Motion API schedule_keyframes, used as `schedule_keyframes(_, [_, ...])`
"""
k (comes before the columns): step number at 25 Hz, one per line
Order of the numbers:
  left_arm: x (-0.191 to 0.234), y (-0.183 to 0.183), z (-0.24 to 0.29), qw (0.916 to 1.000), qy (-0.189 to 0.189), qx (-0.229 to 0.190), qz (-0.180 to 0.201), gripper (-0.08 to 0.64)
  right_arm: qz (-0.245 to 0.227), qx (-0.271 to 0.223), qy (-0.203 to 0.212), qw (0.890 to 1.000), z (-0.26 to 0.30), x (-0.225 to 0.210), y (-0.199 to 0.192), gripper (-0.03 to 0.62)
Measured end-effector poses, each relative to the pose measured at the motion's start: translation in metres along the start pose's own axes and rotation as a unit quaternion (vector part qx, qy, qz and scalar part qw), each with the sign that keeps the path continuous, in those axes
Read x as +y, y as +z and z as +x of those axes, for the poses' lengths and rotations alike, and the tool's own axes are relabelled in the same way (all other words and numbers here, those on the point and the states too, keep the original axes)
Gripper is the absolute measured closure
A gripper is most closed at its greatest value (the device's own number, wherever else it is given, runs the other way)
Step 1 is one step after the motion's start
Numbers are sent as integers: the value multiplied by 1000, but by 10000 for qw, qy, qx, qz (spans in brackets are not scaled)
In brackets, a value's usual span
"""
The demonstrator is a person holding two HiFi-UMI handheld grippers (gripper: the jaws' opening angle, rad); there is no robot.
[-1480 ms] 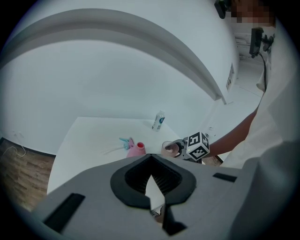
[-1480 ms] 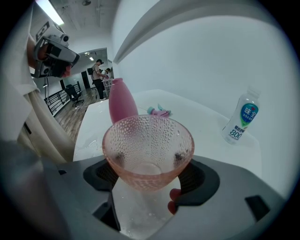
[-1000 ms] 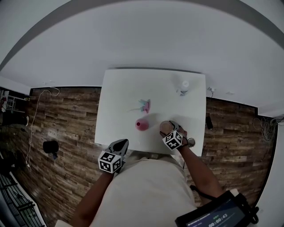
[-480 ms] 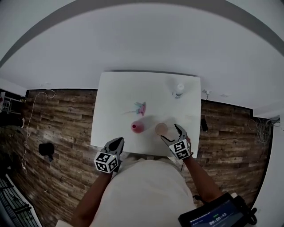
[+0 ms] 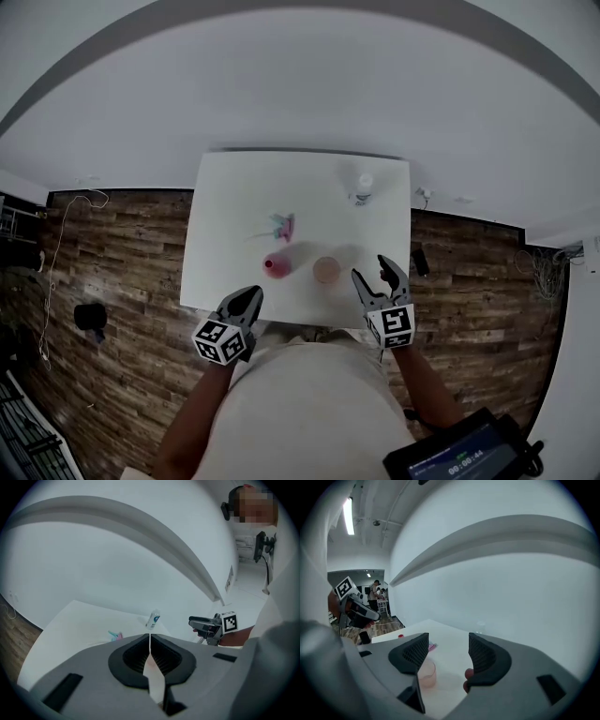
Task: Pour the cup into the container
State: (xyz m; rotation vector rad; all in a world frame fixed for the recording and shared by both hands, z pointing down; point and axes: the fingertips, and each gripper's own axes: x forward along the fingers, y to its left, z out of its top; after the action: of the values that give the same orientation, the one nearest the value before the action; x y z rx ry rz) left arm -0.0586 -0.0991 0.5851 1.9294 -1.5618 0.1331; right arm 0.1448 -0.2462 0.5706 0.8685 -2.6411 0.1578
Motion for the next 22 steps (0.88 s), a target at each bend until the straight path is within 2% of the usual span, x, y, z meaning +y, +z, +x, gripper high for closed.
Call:
schedule_keyframes(7, [-22,12,-8,9985,168,-516,-107,549,-205,-100,344,9991,-9,11,18,319])
schedule_keyframes(13, [-35,7,-19,9969,324,-711,-79,549,-338,-50,716,9968,-16,23,23,319])
schedule_keyframes(22, [-36,13,-36,9951,450,-874,-117,549,-433,-416,728,9955,-29,37,59,319])
